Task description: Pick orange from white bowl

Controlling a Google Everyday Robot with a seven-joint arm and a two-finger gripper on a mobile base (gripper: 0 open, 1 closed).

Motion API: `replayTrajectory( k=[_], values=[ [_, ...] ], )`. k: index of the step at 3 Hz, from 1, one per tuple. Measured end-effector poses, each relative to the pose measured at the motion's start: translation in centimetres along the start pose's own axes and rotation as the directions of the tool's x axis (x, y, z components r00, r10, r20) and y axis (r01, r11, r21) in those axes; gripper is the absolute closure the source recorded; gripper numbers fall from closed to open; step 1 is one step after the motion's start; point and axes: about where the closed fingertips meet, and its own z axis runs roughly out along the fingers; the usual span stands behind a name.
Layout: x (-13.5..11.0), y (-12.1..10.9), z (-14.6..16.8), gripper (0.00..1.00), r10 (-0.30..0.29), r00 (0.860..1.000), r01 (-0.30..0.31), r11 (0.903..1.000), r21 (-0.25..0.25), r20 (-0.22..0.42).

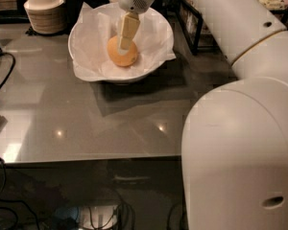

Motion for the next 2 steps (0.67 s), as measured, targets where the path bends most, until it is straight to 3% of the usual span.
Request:
replayTrajectory(
  k=[2],
  values=[
    [3.1,1.0,2.0,0.06,0.077,0.997,-0.078,0.9964,-0.034,-0.007]
  ],
)
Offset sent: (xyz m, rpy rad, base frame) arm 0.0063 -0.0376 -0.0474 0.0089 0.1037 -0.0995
